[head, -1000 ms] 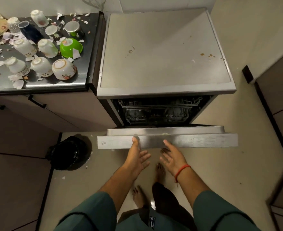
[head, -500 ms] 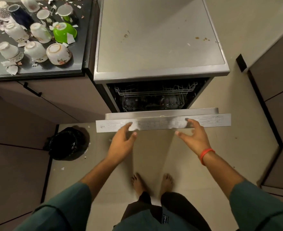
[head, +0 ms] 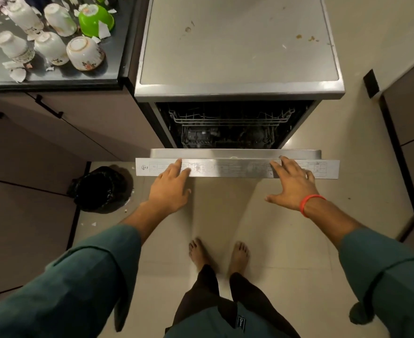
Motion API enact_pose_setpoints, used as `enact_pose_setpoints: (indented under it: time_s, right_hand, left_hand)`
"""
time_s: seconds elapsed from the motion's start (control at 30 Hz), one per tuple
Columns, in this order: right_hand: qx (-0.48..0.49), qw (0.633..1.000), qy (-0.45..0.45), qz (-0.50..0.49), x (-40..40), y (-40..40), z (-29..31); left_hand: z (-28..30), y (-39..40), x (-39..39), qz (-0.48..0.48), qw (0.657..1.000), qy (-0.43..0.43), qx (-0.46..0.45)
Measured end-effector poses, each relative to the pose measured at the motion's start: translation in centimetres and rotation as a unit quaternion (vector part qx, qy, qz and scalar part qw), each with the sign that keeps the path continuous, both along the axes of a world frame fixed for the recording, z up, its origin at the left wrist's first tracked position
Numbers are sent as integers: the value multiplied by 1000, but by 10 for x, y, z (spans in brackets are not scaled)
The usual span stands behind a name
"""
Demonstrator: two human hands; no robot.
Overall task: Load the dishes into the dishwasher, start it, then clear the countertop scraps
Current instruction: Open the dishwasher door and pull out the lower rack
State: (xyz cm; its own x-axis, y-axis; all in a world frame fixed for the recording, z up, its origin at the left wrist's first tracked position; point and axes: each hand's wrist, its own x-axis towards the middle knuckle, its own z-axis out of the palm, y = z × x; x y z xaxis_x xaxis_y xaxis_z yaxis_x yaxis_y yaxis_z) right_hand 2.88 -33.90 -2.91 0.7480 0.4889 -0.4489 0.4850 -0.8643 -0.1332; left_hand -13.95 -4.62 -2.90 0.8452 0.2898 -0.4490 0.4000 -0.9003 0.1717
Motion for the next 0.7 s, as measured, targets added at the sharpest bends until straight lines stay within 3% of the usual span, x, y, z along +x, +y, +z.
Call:
enact_pose_setpoints:
  time_s: [0.37, 0.7]
  right_hand:
    - [-5, 1000, -11, 6, -6, 3, 5]
    - [-77, 996, 24, 28, -39, -2, -2]
  left_hand:
    - [-14, -6, -21, -3, 999, -5, 40]
    - [-26, -30, -50, 16, 999, 32, 41]
